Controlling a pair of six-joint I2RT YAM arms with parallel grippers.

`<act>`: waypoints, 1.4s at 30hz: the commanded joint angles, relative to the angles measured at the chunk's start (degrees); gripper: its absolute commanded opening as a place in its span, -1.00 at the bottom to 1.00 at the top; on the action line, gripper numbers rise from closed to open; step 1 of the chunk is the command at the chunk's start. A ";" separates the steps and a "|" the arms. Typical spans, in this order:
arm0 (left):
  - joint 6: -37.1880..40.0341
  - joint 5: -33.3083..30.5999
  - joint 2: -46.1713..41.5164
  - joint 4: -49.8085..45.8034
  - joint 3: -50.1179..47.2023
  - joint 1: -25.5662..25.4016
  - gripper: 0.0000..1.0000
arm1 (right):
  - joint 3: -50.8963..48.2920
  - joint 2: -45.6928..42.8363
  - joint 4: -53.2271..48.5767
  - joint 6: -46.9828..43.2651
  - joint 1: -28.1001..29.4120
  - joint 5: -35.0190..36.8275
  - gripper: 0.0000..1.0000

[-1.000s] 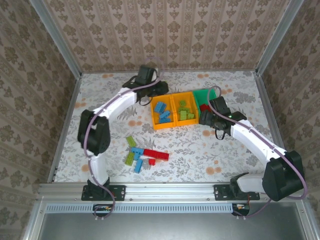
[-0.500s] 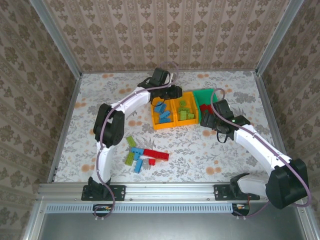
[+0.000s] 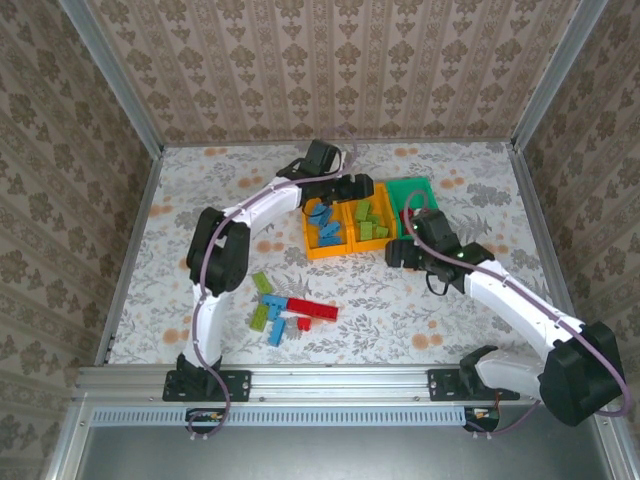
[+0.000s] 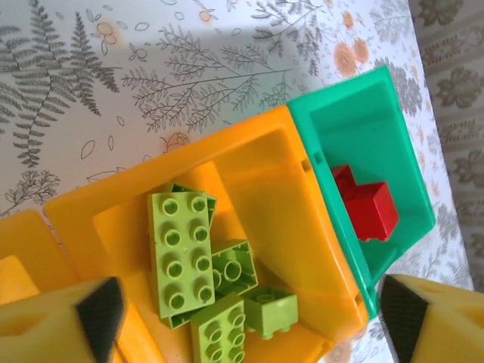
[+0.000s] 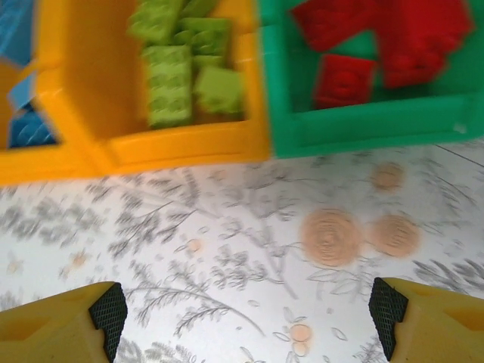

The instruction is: Sort the legos into containers by color

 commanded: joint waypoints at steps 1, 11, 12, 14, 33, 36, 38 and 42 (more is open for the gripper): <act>0.04 -3.03 -6.73 4.77 -5.87 0.15 1.00 | -1.24 -0.28 5.00 -12.22 4.54 -3.94 0.74; -2.27 -4.47 -17.76 17.26 -23.46 6.30 1.00 | 6.27 14.23 3.01 -29.27 19.42 -8.57 0.75; -2.72 -4.28 -18.79 18.00 -25.12 7.30 1.00 | 7.42 16.21 2.15 -30.66 20.62 -8.54 0.75; -3.38 -4.51 -20.74 19.36 -28.25 8.72 1.00 | 9.11 18.97 1.11 -32.61 22.60 -8.01 0.75; -2.68 -7.93 -30.18 19.37 -39.11 13.86 1.00 | 14.67 32.98 1.70 -35.84 29.79 -10.18 0.66; -2.77 -7.93 -30.60 19.26 -39.53 14.13 1.00 | 15.76 35.11 0.63 -36.49 29.88 -9.80 0.59; -2.85 -7.98 -30.80 19.23 -39.91 14.30 1.00 | 15.95 36.01 0.39 -36.71 29.88 -9.08 0.50; -2.86 -8.20 -31.30 19.24 -40.57 14.55 1.00 | 15.39 36.25 0.06 -36.58 29.88 -7.59 0.18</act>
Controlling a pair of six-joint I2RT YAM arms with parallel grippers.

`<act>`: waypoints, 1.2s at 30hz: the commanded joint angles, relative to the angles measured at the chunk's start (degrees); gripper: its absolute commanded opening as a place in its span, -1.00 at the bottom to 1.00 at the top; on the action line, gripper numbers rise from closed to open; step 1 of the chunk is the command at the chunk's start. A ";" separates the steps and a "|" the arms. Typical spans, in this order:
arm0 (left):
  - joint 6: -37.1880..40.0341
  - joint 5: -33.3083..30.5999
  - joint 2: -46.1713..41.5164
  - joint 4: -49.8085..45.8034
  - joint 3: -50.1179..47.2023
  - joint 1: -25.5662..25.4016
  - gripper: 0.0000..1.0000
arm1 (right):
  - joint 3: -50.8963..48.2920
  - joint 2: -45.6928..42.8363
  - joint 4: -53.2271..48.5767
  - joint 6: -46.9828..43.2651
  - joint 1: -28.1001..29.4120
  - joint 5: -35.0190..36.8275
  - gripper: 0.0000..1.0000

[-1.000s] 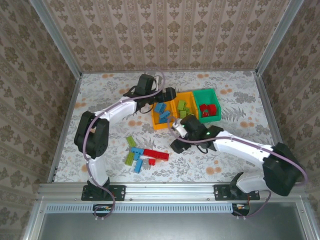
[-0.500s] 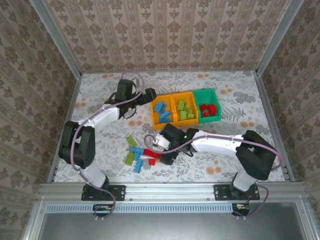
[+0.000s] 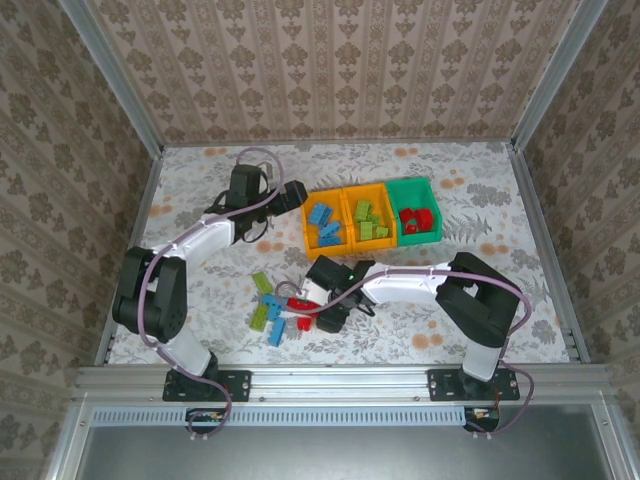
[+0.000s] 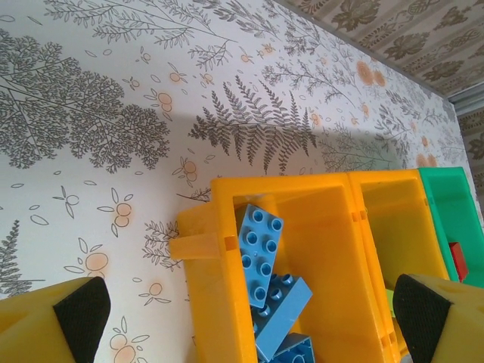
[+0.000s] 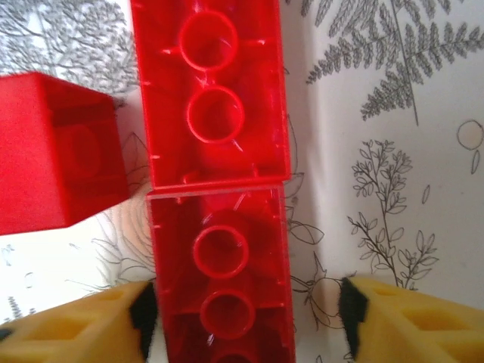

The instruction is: Sort the legos into containers by color

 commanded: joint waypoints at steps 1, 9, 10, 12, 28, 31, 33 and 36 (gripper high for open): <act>-0.48 -0.61 -2.33 0.78 -0.88 0.56 1.00 | 0.52 0.08 -2.33 -0.40 0.22 1.24 0.09; -0.05 -0.57 -2.77 0.03 -1.21 0.71 1.00 | -6.54 -13.37 1.33 3.71 -2.48 2.14 -0.42; 0.05 -0.64 -2.81 -0.22 -1.29 0.77 1.00 | -7.44 -15.64 2.30 4.68 -3.50 1.30 -0.43; 0.73 -0.91 -3.30 -1.20 -1.22 0.71 1.00 | -9.93 -21.12 4.91 6.97 -7.08 -0.97 -0.44; 16.90 -18.97 -10.74 -31.71 -1.12 -15.80 1.00 | 9.26 -11.52 -5.39 23.44 -43.92 -1.74 -0.50; 15.30 -21.01 -12.94 -35.35 -3.10 -19.89 0.98 | 14.97 -5.40 -7.69 24.31 -46.31 -1.60 -0.52; 13.35 -22.35 -14.17 -37.73 -4.32 -22.70 0.98 | 18.32 -1.94 -9.60 23.48 -46.96 -0.13 -0.52; 9.85 -22.75 -14.92 -40.85 -5.89 -26.09 0.95 | 22.73 2.75 -12.54 22.25 -47.77 3.12 -0.49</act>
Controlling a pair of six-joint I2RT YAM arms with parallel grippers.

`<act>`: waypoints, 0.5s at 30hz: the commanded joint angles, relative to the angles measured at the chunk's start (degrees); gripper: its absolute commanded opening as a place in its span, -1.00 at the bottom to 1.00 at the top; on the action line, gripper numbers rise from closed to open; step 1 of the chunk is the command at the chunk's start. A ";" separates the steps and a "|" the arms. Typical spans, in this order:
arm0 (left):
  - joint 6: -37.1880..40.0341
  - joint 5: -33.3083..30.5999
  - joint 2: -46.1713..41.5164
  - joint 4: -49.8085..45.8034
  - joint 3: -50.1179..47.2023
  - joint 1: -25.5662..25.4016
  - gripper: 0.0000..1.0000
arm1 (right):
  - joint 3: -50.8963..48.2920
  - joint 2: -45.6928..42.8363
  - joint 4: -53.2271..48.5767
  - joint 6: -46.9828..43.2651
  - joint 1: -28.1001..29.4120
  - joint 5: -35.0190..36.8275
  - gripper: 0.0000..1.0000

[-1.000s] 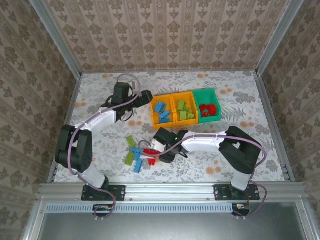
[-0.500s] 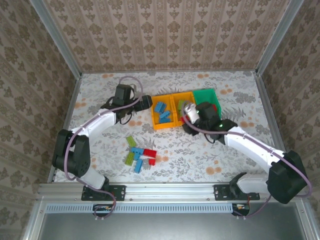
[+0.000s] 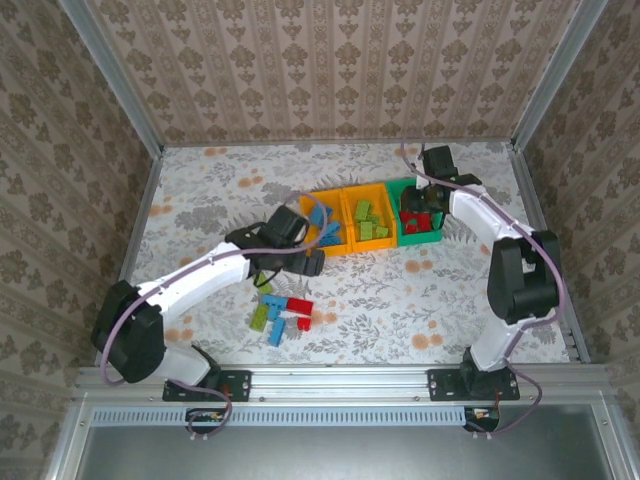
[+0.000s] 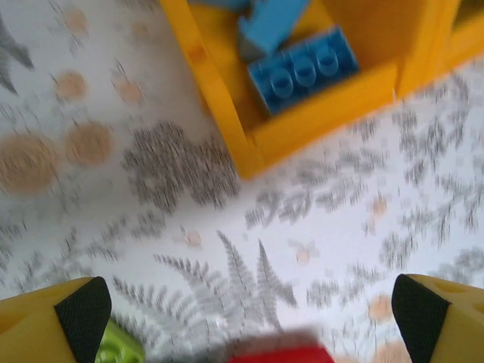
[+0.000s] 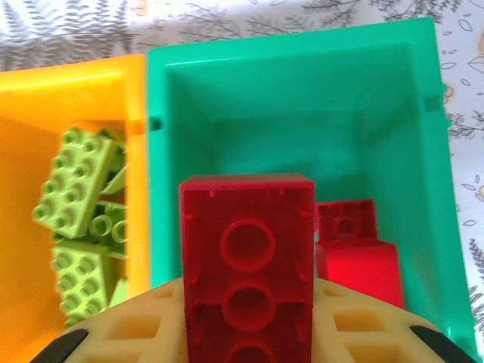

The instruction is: Sort the legos into containers by color

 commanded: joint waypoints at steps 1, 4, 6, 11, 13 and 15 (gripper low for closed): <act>-4.31 -2.76 -1.52 -7.44 -1.87 -3.38 0.94 | 5.48 4.47 -6.74 0.02 -0.66 3.63 -0.49; -7.84 -2.58 -0.89 -9.81 -2.82 -5.95 0.91 | 8.94 8.15 -9.45 -0.29 -1.47 4.83 -0.45; -9.99 -2.19 -0.10 -10.77 -3.06 -7.21 0.90 | 10.19 9.66 -10.47 -0.60 -1.57 5.57 -0.41; -14.27 1.18 3.33 -12.15 -2.41 -9.97 0.84 | 9.99 9.65 -10.51 -0.50 -1.57 5.77 -0.27; -15.04 1.76 5.09 -13.06 -1.54 -11.24 0.81 | 9.49 9.12 -10.21 -0.31 -1.57 5.69 -0.18; -15.63 2.28 6.78 -13.91 -0.65 -12.73 0.77 | 9.11 8.40 -10.01 -0.17 -1.57 5.58 -0.10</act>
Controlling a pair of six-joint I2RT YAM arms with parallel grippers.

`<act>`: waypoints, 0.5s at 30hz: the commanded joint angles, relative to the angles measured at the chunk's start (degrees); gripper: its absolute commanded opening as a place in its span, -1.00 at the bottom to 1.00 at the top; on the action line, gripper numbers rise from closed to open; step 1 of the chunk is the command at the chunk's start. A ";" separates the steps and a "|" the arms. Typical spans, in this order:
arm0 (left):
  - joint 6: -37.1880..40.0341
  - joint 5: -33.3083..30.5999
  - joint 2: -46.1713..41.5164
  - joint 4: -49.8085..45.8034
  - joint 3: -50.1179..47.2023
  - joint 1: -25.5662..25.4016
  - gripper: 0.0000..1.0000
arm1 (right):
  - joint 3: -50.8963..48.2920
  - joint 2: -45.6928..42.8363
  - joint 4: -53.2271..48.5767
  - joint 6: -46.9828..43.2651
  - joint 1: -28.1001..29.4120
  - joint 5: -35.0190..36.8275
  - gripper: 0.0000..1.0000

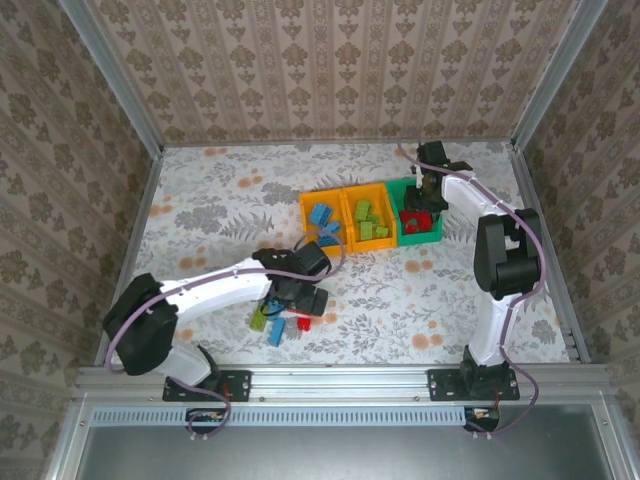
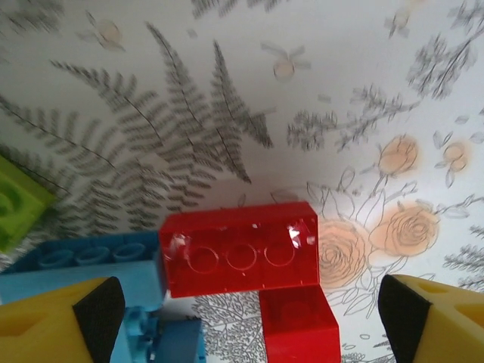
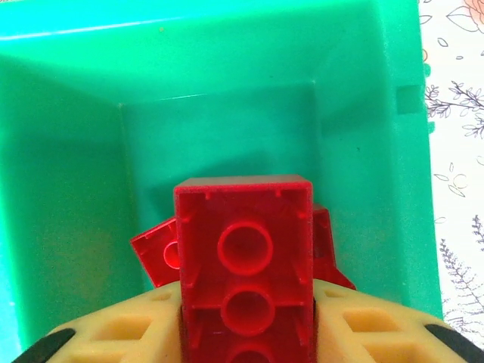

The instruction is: Sort the legos into containers by color

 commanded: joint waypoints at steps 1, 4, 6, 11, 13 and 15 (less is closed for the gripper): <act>-3.54 1.87 2.54 -4.05 2.38 -2.28 0.75 | 0.34 -1.42 -2.21 0.32 -0.15 1.12 -0.06; -4.75 2.37 4.06 -5.23 3.19 -3.75 0.69 | 0.05 -1.93 -2.14 0.32 -0.18 1.34 0.04; -5.68 2.61 4.71 -5.76 3.50 -4.47 0.68 | -0.18 -2.19 -1.99 0.36 -0.15 1.55 0.15; -7.90 3.37 5.70 -5.96 3.72 -5.32 0.59 | -0.33 -2.64 -1.77 1.19 -0.15 1.44 0.39; -8.26 3.71 6.47 -5.97 3.87 -5.53 0.57 | -0.79 -3.30 -1.36 1.48 -0.16 1.16 0.48; -8.33 4.07 7.34 -6.40 4.07 -5.62 0.56 | -1.57 -4.68 -0.48 1.97 -0.15 1.07 0.56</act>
